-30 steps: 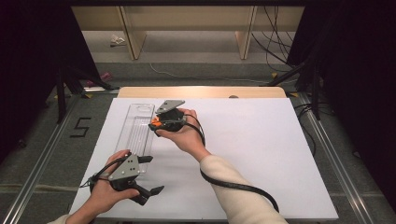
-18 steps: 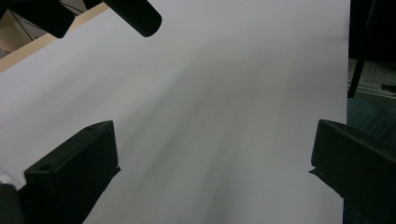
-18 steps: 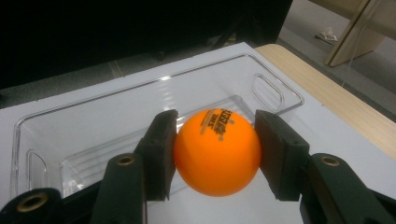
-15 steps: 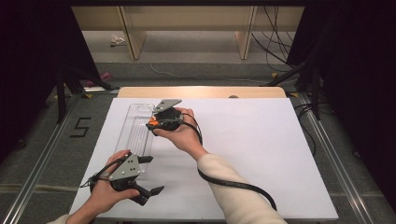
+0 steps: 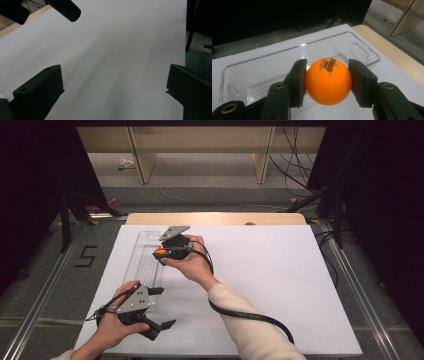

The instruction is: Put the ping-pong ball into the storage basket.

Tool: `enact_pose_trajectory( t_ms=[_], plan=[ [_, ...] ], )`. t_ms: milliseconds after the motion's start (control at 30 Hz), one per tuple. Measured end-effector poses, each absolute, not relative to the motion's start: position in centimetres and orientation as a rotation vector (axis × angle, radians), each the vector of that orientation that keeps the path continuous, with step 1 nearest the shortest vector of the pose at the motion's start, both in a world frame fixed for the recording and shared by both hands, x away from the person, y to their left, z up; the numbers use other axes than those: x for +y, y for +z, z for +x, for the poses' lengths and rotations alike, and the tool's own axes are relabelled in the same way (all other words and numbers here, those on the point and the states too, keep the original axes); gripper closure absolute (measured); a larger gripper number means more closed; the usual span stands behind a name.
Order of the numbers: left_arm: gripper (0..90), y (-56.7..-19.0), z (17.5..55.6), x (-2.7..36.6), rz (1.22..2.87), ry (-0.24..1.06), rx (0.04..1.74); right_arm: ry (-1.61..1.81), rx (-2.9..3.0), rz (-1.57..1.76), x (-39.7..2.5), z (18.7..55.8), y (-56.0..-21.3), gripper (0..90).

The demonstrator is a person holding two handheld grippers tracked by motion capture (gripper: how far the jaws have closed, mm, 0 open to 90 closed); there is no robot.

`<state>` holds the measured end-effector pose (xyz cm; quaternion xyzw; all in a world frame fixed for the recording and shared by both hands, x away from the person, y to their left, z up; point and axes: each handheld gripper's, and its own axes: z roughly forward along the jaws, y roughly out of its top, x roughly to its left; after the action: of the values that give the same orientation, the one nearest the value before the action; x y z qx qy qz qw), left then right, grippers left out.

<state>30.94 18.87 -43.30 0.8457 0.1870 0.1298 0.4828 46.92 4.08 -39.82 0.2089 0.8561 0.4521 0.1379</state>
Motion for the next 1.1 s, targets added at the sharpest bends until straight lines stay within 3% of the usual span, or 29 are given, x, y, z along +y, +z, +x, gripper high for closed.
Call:
enact_pose_trajectory(
  t_ms=[1100],
  plan=[
    [0.3,-43.3,30.9,18.8,2.063,0.314,0.451,1.299,2.510,0.557,6.1,47.1,-39.8,51.4]
  ],
)
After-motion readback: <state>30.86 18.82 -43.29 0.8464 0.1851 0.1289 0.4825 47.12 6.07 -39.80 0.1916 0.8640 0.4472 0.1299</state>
